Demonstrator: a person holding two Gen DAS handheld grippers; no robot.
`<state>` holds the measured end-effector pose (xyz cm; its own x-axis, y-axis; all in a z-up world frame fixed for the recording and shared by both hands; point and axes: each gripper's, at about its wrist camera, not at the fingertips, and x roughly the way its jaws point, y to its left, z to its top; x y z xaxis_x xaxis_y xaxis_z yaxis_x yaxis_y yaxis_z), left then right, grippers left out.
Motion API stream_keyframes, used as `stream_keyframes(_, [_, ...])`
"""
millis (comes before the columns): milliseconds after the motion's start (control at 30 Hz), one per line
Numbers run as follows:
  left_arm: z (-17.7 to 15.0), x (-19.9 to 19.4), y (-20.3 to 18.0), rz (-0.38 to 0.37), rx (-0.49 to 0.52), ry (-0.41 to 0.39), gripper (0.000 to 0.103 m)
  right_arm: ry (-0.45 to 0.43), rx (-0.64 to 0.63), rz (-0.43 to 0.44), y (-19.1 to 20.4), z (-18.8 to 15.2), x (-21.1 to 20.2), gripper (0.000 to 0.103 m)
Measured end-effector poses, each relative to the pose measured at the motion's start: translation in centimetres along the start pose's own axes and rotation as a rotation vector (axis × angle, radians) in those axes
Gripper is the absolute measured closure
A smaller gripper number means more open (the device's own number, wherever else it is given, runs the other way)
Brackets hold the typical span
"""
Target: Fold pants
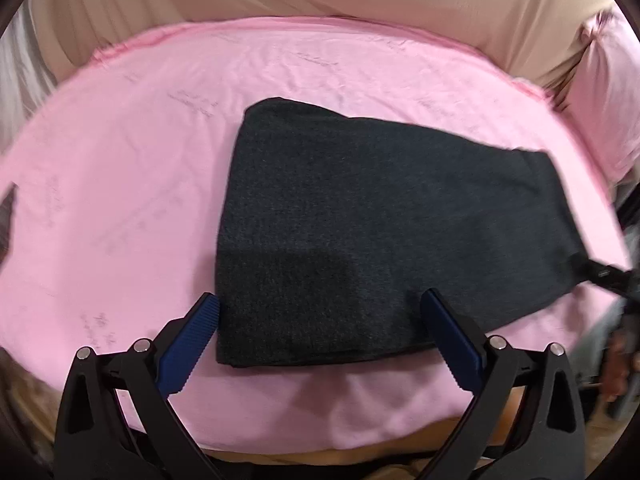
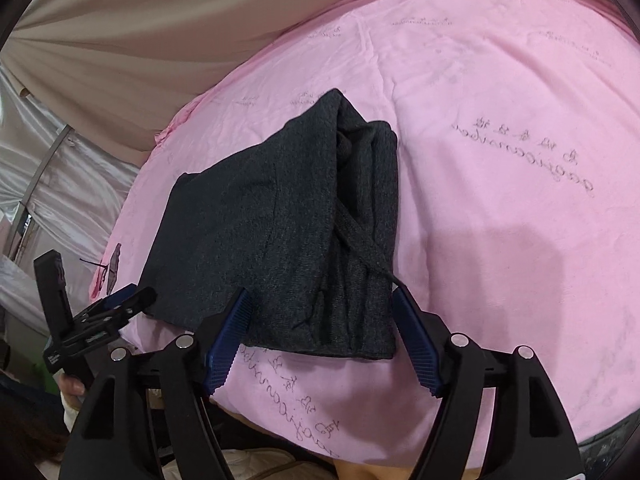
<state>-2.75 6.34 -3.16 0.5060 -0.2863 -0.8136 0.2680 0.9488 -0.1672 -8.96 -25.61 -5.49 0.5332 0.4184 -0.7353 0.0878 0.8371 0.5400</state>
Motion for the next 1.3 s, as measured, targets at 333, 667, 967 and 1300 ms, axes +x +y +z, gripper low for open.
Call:
stream_keyframes(333, [0.0, 2.1, 5.1, -0.306, -0.183, 0.084, 0.005, 0.044, -0.002, 0.119, -0.8, -0.4, -0.1, 0.021])
stream_keyframes(667, [3.7, 6.2, 2.6, -0.394, -0.097, 0.076, 0.005, 0.035, 0.028, 0.262, -0.8, 2.8, 2.9, 0.023])
stream_keyframes(967, [4.1, 5.7, 2.9, -0.316, -0.150, 0.053, 0.081, -0.003, 0.019, 0.197, 0.6, 2.9, 2.9, 0.072])
stream_keyframes(1300, [6.0, -13.9, -3.4, -0.400, 0.141, -0.373, 0.085, -0.386, -0.387, 0.195, 13.1, 3.2, -15.9, 0.073])
